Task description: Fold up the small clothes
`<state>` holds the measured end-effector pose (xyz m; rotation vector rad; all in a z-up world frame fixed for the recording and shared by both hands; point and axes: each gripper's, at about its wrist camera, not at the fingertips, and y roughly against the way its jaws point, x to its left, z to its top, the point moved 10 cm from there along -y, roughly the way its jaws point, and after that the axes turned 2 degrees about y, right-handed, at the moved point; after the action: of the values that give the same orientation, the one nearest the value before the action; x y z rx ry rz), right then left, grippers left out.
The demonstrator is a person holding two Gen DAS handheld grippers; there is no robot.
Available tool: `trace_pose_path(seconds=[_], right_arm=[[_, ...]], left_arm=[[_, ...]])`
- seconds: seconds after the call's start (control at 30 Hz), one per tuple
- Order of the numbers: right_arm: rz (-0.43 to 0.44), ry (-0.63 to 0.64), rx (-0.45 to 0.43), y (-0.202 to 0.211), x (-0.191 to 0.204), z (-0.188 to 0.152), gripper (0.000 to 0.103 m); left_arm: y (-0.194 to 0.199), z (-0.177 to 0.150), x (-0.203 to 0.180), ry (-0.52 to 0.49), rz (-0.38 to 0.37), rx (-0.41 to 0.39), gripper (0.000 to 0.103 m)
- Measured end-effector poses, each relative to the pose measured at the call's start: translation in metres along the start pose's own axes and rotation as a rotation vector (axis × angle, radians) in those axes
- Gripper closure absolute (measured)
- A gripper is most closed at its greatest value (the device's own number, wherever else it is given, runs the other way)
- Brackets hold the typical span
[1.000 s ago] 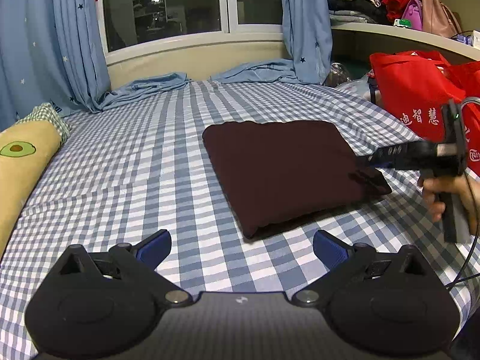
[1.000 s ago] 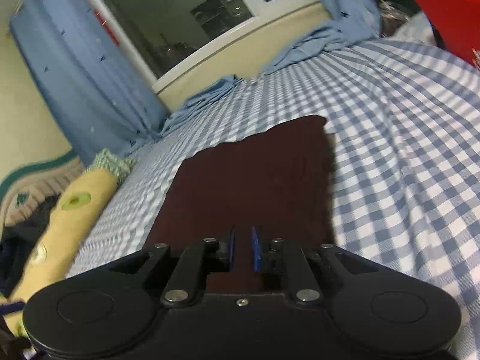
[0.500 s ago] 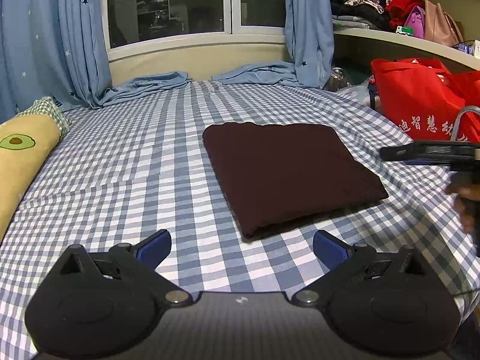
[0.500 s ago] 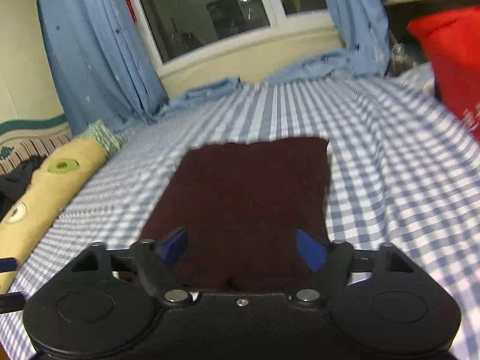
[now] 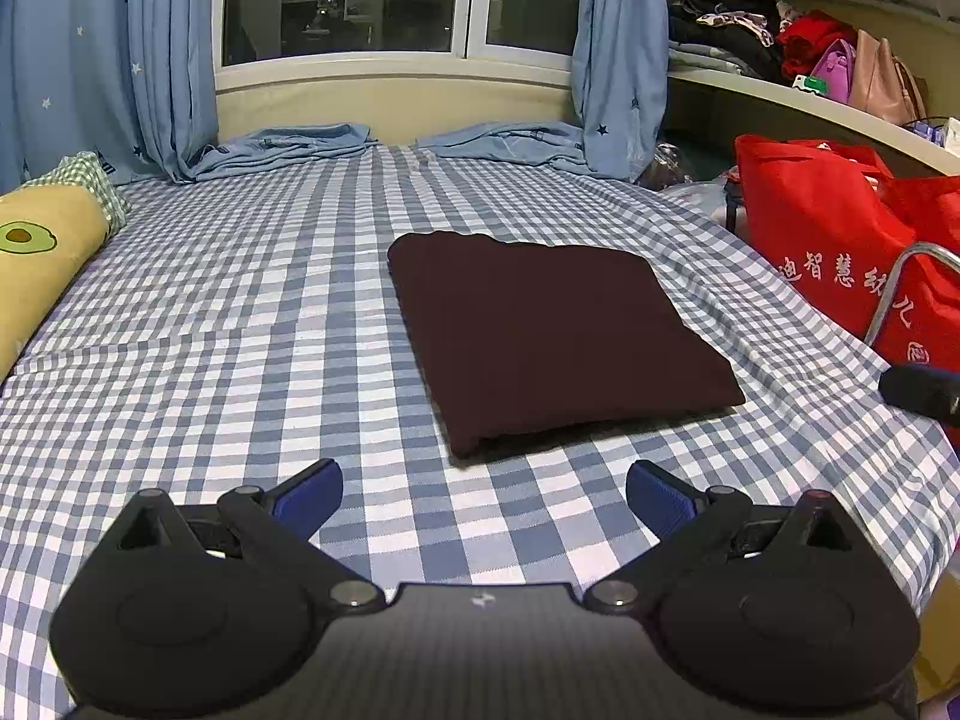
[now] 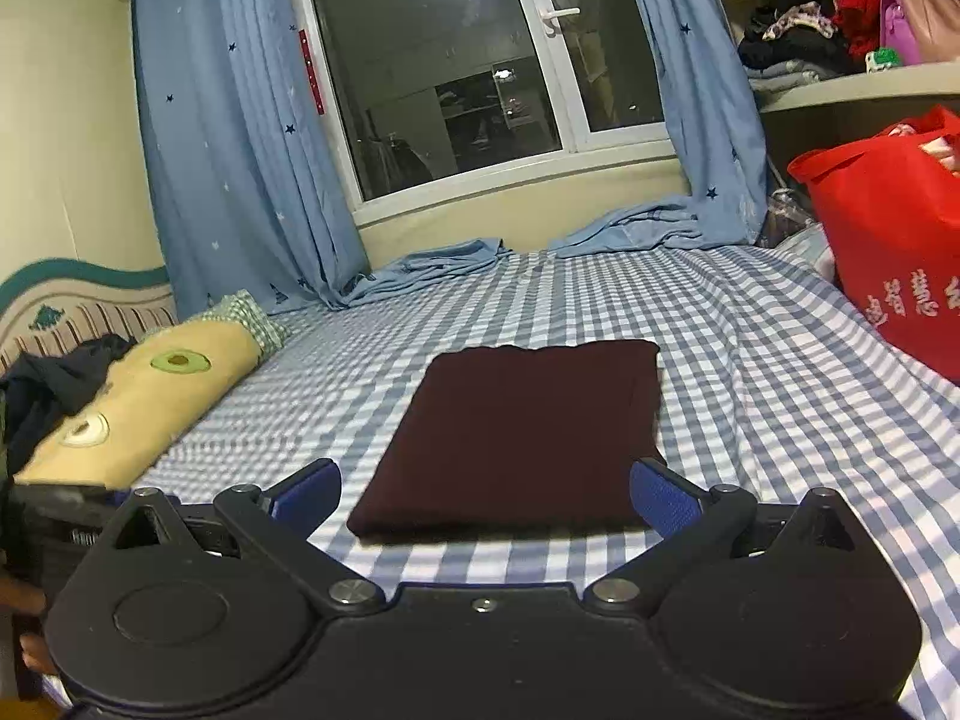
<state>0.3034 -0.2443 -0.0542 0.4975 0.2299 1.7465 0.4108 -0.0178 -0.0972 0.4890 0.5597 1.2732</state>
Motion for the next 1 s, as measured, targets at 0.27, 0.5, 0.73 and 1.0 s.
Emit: trace_pose_path(seconds=[0.27, 0.5, 0.73, 1.0], right_arm=[[-0.025, -0.021, 0.016, 0.003, 0.005, -0.007, 0.001], [-0.037, -0.014, 0.017, 0.002, 0.006, -0.003, 0.001], [-0.049, -0.012, 0.031, -0.005, 0.002, -0.007, 0.001], [-0.066, -0.036, 0.029, -0.014, -0.016, -0.007, 0.001]], left_arm=[[0.004, -0.003, 0.005, 0.034, -0.021, -0.005, 0.001], [0.000, -0.004, 0.013, 0.065, -0.022, 0.001, 0.001], [-0.009, -0.006, 0.015, 0.076, -0.015, 0.012, 0.001], [-0.028, -0.008, 0.009, 0.083, -0.037, 0.046, 0.001]])
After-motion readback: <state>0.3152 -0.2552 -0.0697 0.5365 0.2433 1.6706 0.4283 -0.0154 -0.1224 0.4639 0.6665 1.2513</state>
